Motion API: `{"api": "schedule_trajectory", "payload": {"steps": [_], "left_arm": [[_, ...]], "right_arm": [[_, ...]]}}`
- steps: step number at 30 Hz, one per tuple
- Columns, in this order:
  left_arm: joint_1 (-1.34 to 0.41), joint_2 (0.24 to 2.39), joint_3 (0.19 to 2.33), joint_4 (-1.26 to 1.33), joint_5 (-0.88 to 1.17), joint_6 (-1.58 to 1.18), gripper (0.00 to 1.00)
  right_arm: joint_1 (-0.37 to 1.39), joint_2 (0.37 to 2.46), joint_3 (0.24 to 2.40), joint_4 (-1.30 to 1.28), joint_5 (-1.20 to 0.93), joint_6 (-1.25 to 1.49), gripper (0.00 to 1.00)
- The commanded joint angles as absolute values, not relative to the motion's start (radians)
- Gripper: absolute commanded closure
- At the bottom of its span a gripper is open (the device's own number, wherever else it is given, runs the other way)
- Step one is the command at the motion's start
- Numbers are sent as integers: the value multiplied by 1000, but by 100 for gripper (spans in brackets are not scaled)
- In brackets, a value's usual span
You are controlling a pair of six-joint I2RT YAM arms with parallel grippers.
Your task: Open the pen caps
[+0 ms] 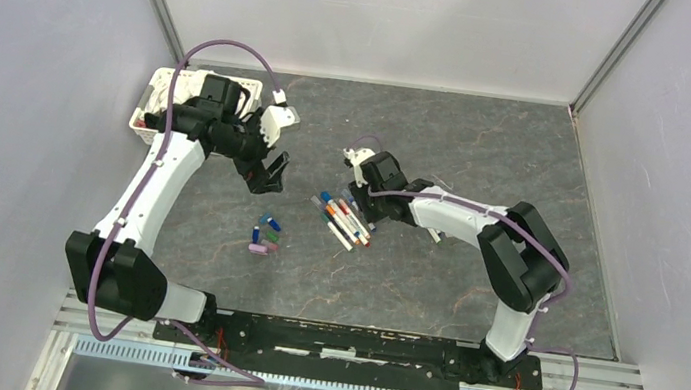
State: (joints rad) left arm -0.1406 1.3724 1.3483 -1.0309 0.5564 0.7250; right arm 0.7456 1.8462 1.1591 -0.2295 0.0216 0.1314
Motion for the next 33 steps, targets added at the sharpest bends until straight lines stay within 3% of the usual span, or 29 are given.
{"api": "schedule_trajectory", "payload": {"steps": [1, 25, 33], "left_arm": [[-142, 1367, 1347, -1040, 586, 768, 0], [-141, 1402, 1364, -1062, 559, 798, 0], [-141, 1396, 1369, -1065, 544, 804, 0]], "right_arm": [[798, 1746, 1150, -220, 123, 118, 68], [971, 1908, 1231, -234, 56, 117, 73], [972, 1921, 1218, -239, 82, 117, 70]]}}
